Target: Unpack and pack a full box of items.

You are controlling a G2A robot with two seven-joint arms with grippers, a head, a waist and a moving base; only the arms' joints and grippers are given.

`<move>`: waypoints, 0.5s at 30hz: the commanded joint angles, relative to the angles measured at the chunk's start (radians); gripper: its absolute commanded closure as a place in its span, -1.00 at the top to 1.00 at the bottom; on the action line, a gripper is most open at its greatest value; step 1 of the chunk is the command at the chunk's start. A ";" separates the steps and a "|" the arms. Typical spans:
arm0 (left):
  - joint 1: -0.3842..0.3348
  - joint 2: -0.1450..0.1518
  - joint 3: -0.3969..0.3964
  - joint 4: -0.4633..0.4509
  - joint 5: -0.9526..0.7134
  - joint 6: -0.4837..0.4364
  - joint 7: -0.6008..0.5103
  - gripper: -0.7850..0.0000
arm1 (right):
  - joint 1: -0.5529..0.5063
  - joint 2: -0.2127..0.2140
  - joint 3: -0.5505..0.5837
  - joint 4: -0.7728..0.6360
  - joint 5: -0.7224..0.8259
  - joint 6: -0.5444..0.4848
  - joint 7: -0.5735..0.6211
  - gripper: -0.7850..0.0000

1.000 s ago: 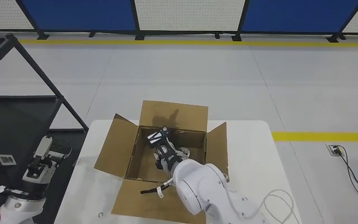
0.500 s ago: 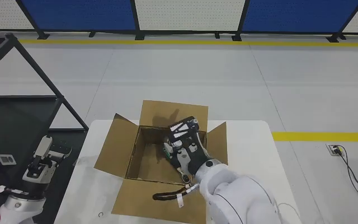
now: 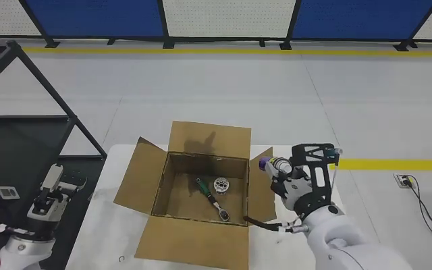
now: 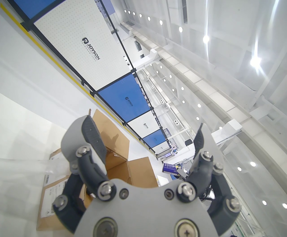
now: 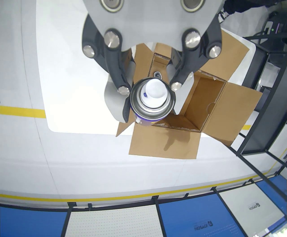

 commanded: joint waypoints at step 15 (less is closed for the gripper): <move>0.000 0.000 0.000 0.000 0.000 0.000 0.000 1.00 | -0.030 -0.001 0.061 0.032 0.014 0.039 -0.033 -1.00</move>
